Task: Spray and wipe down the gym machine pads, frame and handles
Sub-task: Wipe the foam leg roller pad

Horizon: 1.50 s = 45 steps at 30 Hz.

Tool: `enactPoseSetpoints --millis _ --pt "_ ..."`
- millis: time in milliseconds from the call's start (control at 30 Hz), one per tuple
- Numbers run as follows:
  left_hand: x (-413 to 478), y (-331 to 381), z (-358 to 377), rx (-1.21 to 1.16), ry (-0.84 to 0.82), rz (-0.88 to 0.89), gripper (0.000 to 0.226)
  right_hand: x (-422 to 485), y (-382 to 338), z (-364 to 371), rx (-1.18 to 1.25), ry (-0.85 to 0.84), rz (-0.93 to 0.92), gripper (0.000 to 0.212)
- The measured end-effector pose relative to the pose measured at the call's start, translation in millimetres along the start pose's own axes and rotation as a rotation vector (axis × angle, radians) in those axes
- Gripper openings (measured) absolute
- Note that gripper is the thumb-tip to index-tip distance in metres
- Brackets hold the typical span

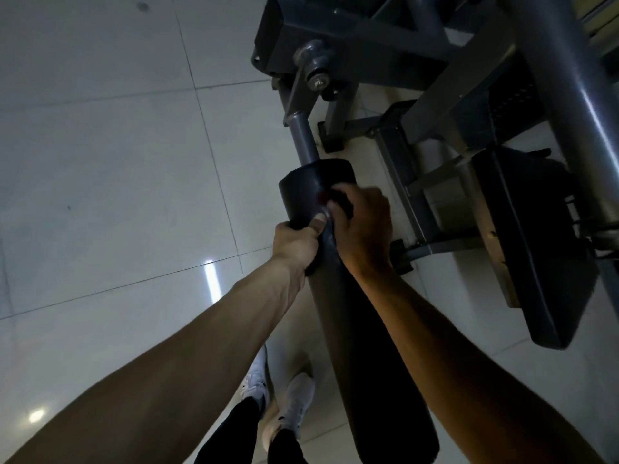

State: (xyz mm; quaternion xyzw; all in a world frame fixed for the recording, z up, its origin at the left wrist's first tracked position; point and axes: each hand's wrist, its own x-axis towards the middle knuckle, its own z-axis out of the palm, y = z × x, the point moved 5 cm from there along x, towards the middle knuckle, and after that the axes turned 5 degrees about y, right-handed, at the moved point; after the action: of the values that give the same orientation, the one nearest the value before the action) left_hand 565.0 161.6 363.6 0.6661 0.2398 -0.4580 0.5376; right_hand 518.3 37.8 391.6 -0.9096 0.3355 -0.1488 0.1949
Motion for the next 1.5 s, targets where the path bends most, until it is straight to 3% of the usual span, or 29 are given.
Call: enactPoseSetpoints --millis 100,200,367,500,767,900,967,1100,1233,1367,1500 --pt "-4 -7 -8 0.038 -0.028 0.02 0.06 57 -30 21 0.02 0.063 0.032 0.033" --pt "-5 -26 -16 0.065 -0.075 -0.021 0.062 62 -28 24 -0.042 0.033 -0.062 0.034" --pt "-12 -38 -14 -0.002 -0.136 -0.08 0.04 -56 26 -22 -0.101 -0.067 -0.137 0.039" --pt "-14 -34 -12 -0.073 -0.102 -0.071 0.038 -129 48 -44 -0.113 -0.117 -0.087 0.039" --pt "-28 -49 -9 -0.001 -0.021 0.001 0.051 11 -6 6 -0.027 0.035 -0.002 0.03" --pt "-46 -90 -9 0.055 -0.11 -0.041 0.064 -85 35 -31 -0.005 -0.048 -0.128 0.034" --pt "-58 -107 -4 0.013 -0.141 -0.064 0.055 -155 63 -58 0.017 -0.099 -0.159 0.031" --pt "-69 -112 3 -0.057 -0.054 -0.041 0.036 -243 94 -86 0.062 -0.166 -0.122 0.031" --pt "-73 -113 7 -0.052 0.005 0.007 0.022 -176 74 -62 0.032 -0.1 -0.026 0.029" --pt "-78 -118 8 -0.047 0.027 0.059 0.027 -97 44 -41 0.057 -0.022 0.016 0.032" --pt "-91 -145 8 0.024 -0.014 0.037 0.049 -152 69 -64 0.039 -0.078 -0.086 0.031"
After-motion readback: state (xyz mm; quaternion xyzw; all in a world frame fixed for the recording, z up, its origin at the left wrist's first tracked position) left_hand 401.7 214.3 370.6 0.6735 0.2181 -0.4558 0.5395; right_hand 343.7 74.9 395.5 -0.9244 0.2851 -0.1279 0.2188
